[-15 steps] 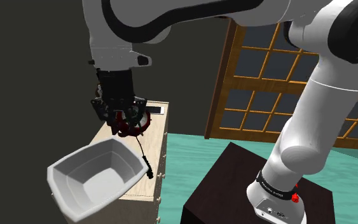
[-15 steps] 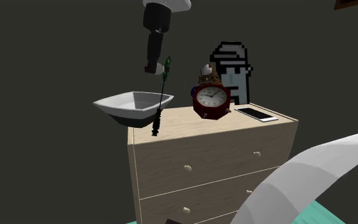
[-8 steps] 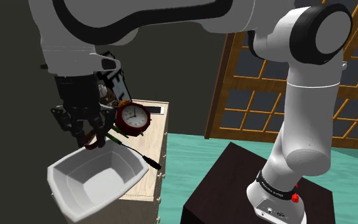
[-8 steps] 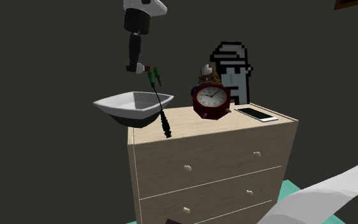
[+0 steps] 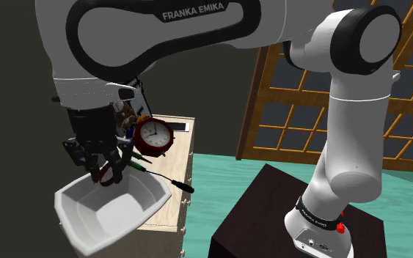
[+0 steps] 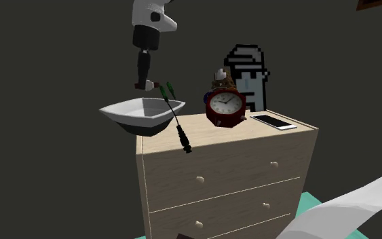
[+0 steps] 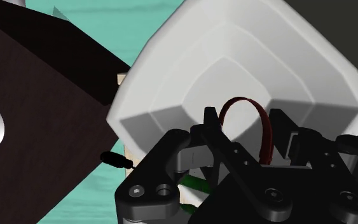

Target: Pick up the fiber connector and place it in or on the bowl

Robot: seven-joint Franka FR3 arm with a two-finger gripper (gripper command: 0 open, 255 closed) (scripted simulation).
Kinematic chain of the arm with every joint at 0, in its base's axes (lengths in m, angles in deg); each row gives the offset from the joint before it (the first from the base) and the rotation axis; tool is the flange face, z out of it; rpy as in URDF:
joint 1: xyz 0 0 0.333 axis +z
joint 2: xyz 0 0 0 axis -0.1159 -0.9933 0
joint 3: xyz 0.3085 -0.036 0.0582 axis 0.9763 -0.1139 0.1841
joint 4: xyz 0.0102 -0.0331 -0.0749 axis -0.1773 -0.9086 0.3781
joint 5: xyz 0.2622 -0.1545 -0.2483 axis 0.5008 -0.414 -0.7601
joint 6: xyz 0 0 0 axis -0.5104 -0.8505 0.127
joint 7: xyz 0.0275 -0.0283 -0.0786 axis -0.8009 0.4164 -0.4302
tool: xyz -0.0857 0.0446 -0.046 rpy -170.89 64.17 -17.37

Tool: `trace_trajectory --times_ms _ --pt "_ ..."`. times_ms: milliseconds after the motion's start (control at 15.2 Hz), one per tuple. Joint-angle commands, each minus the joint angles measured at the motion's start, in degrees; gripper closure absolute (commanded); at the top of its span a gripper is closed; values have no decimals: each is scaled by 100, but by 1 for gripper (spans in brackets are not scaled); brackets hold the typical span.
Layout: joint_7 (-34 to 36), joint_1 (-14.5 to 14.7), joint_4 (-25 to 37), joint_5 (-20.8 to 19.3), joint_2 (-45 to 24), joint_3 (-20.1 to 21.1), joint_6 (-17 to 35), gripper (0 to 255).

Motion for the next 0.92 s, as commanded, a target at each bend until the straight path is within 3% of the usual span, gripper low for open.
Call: trace_trajectory --times_ms 0,330,792,858 --pt "-13 -5 -146 -8 -14 -7 158 255" --pt "-32 -2 -445 -52 -93 -32 521 255" --pt "-32 -2 -445 -52 -94 -32 521 255" --pt "-32 -2 -445 -52 -93 -32 521 0"
